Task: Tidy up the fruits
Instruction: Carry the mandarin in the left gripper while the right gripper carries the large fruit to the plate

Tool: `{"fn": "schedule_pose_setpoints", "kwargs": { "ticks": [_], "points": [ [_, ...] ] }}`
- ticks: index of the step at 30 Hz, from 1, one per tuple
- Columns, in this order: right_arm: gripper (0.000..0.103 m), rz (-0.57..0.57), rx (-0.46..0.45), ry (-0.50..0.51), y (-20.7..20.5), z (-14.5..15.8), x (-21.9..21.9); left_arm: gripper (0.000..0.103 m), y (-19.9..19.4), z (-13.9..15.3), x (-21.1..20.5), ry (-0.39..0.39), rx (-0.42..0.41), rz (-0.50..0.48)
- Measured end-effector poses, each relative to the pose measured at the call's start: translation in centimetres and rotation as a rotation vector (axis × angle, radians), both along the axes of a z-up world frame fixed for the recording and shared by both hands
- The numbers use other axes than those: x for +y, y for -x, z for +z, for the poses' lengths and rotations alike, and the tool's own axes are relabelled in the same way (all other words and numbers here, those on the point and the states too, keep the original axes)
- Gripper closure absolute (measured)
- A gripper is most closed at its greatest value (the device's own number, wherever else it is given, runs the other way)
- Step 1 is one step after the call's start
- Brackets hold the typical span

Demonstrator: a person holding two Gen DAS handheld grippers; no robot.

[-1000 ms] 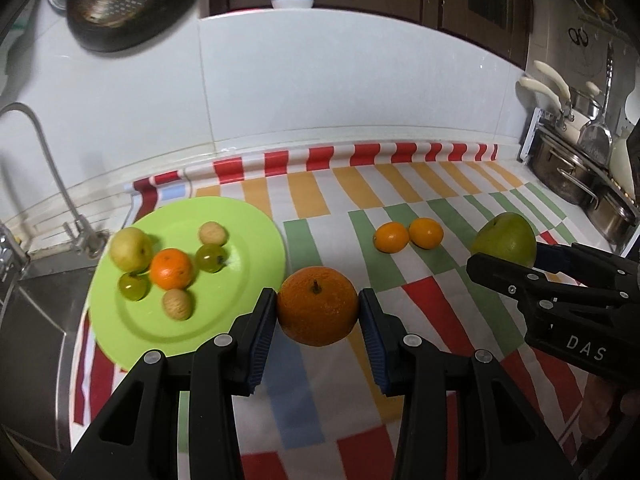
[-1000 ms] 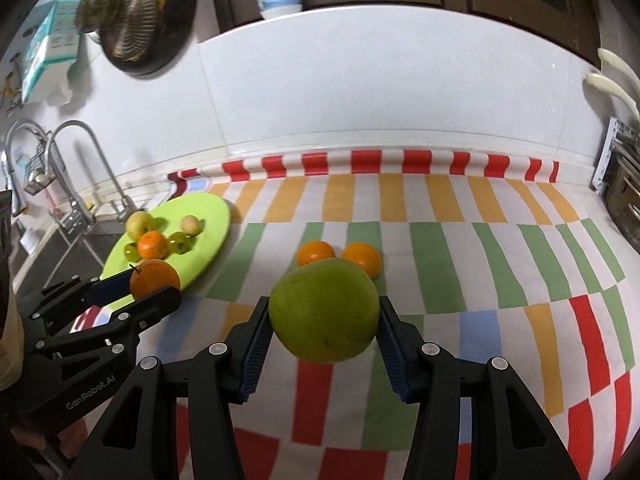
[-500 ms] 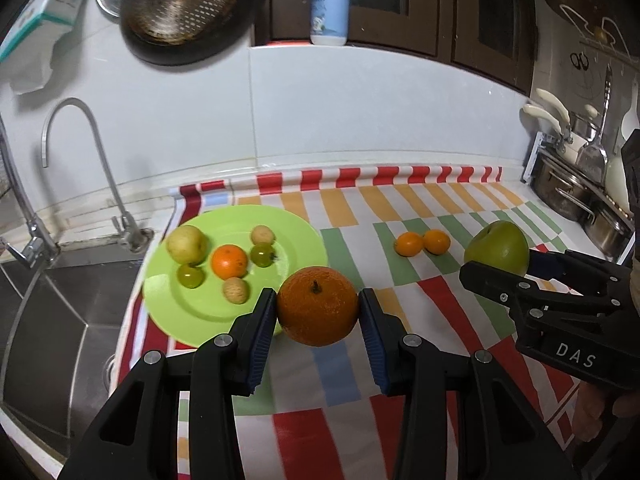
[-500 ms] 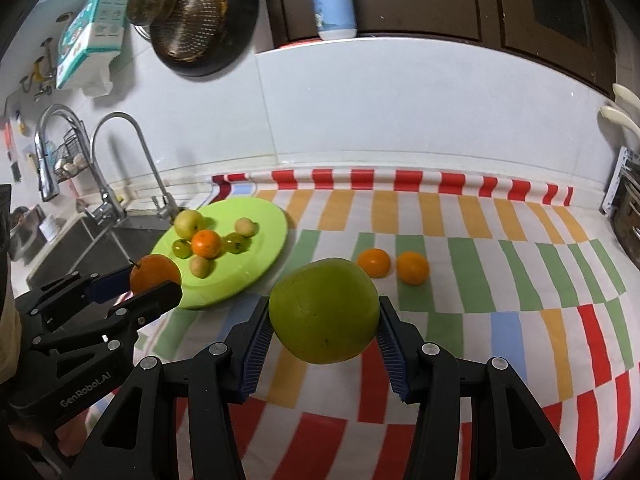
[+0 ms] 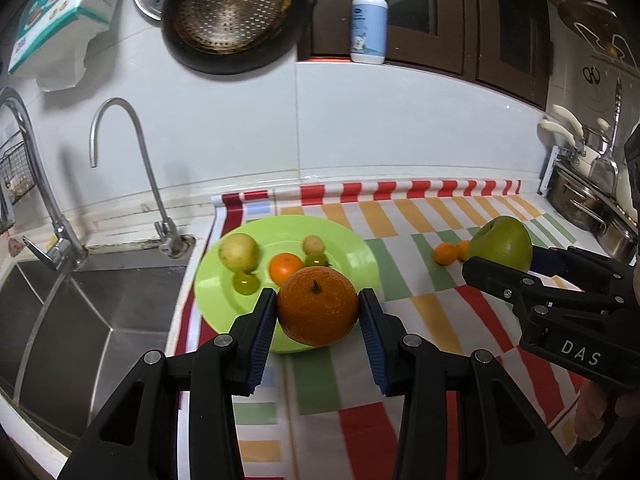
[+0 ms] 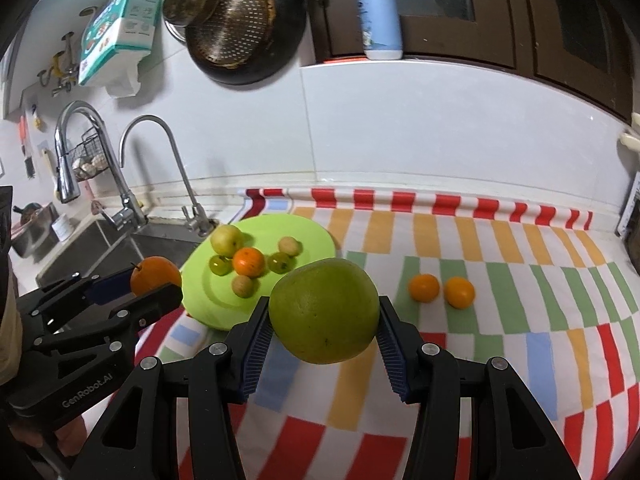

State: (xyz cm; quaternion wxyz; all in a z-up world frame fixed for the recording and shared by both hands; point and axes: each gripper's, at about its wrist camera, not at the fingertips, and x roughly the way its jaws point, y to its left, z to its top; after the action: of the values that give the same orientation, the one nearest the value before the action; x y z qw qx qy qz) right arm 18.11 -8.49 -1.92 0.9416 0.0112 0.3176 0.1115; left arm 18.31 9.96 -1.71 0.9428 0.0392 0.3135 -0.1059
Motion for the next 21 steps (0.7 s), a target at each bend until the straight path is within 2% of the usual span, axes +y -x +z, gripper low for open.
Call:
{"fn": "schedule_pose_setpoints", "kwargs": {
  "ticks": [9,21],
  "points": [
    [0.052,0.058,-0.006,-0.004,-1.9,-0.3,3.1,0.062,-1.6,-0.6,2.5,-0.011,0.006,0.035],
    [0.052,0.107,0.075,0.011,-6.1,-2.8,5.7,0.062,-5.2,-3.3,4.4,-0.031,0.057,0.035]
  ]
}}
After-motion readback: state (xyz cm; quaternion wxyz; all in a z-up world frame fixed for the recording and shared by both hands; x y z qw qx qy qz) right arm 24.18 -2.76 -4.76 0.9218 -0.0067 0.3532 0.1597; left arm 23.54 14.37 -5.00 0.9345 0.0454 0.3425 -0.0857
